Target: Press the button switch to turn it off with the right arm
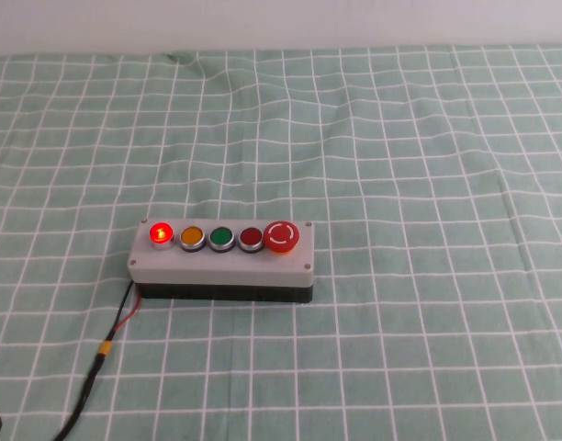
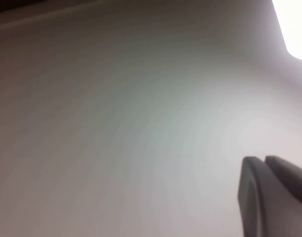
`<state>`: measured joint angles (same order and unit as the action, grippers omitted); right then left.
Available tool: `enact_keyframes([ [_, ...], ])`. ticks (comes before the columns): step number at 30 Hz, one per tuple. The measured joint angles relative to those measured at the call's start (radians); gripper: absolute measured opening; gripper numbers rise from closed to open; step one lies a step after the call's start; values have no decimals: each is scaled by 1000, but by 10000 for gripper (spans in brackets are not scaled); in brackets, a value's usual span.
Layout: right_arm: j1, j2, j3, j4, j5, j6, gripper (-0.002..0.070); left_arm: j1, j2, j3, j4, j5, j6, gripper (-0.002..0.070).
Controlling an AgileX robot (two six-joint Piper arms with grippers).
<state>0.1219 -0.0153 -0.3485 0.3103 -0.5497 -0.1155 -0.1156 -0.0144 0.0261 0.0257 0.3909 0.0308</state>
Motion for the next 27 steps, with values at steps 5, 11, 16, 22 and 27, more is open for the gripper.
enact_keyframes([
  [5, 0, 46, -156, -5, 278, 0, -16, 0, 0, 0, 0, 0, 0, -3],
  [11, 0, 220, -310, -11, 665, 0, -16, 0, 0, 0, 0, 0, 0, -3],
  [16, 0, 352, -355, -21, 880, 0, -16, 0, 0, 0, 0, 0, 0, -3],
  [22, 0, 431, -354, 5, 940, 0, -16, 0, 0, 0, 0, 0, 0, -3],
  [27, 0, 510, -354, 60, 990, 0, -16, 0, 0, 0, 0, 0, 0, -3],
])
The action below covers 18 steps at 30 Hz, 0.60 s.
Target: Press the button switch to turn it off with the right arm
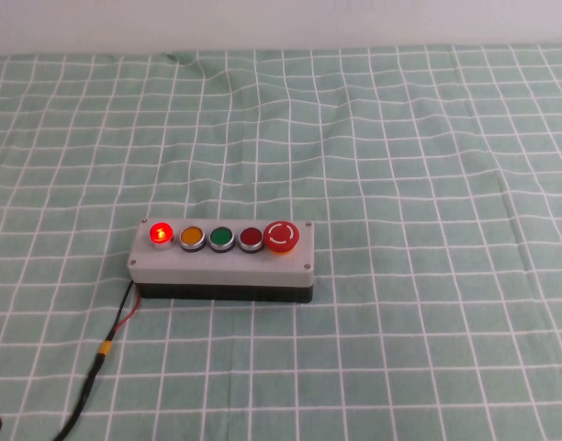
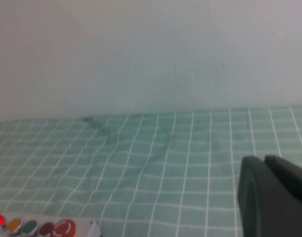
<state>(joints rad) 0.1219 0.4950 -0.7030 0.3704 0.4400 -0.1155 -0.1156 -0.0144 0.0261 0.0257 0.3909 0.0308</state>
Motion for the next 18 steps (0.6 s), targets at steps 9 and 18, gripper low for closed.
enact_keyframes([
  [9, 0, 277, -2, 10, 105, -34, -16, 0, 0, 0, 0, 0, 0, -3],
  [18, 5, 591, -127, 80, 233, -215, -16, 0, 0, 0, 0, 0, 0, -3],
])
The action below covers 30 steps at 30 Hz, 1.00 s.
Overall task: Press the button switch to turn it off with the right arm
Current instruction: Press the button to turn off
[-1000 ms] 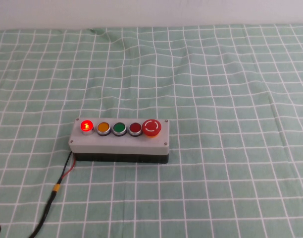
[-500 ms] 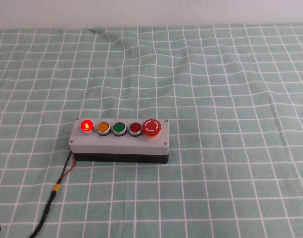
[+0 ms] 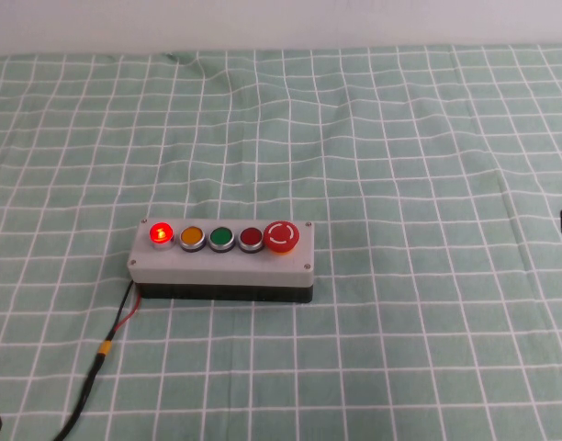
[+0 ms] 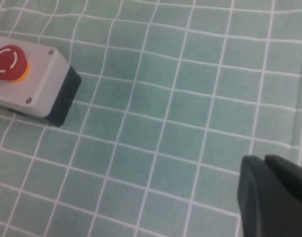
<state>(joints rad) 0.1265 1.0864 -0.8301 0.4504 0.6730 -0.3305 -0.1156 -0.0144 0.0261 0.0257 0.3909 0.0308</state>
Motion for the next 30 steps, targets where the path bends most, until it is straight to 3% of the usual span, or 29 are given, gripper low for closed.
enact_keyframes([
  [10, 129, 328, -302, 74, 54, -91, -16, 0, 0, 0, 0, 0, 0, -3],
  [30, 537, 1006, -1212, 78, 253, -94, -16, 0, 0, 0, 0, 0, 0, -3],
])
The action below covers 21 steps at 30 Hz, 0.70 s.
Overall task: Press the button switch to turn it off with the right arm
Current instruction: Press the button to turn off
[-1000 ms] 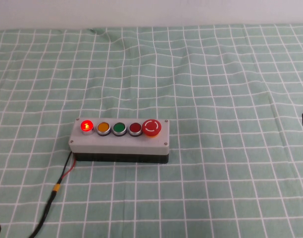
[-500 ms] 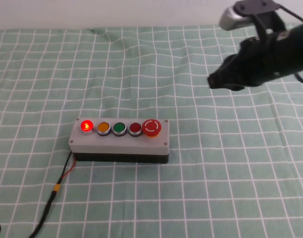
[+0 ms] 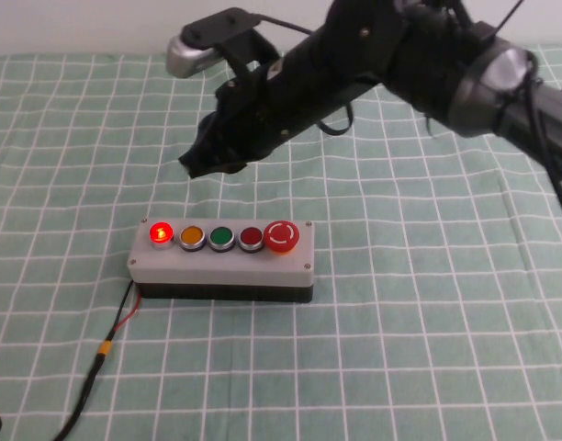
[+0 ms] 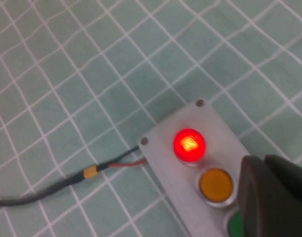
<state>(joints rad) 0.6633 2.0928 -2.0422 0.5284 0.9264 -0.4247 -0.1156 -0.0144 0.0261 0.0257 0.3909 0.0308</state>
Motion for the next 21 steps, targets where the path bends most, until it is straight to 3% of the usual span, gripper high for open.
enact_keyframes([
  [6, 63, 117, -175, 4, 40, 0, -16, 0, 0, 0, 0, 0, 0, -3],
  [21, 89, 275, -204, -54, 50, 0, -16, 0, 0, 0, 0, 0, 0, -3],
])
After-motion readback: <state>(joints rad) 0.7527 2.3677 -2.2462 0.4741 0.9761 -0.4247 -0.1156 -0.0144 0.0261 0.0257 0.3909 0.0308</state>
